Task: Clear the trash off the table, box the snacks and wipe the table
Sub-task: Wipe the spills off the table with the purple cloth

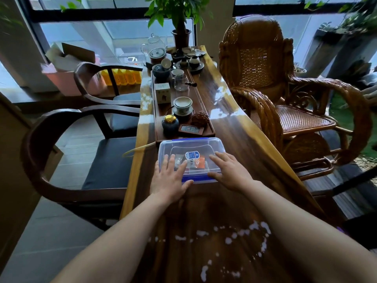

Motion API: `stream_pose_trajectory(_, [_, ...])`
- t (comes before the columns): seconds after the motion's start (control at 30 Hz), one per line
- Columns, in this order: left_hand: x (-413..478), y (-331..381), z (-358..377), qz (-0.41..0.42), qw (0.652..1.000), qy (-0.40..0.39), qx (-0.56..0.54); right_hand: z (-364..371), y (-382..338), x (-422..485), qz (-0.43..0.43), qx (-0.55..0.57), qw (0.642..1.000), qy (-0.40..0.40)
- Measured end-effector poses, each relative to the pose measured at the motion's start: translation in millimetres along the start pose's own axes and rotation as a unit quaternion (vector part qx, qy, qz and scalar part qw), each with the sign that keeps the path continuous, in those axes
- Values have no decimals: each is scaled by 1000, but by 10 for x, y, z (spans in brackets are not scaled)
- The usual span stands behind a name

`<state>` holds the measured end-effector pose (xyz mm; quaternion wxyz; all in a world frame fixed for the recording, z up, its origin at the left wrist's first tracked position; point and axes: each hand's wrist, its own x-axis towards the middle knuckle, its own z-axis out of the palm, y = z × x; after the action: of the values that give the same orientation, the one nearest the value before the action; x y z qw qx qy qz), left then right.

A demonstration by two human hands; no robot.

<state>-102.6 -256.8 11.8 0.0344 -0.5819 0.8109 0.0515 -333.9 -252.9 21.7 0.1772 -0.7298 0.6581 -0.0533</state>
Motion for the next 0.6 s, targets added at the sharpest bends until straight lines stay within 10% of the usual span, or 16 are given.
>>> stream_pose_trajectory(0.6, [-2265,-39,1300,-74,996,-27,-47,821,869,-2230,162,81,974,139])
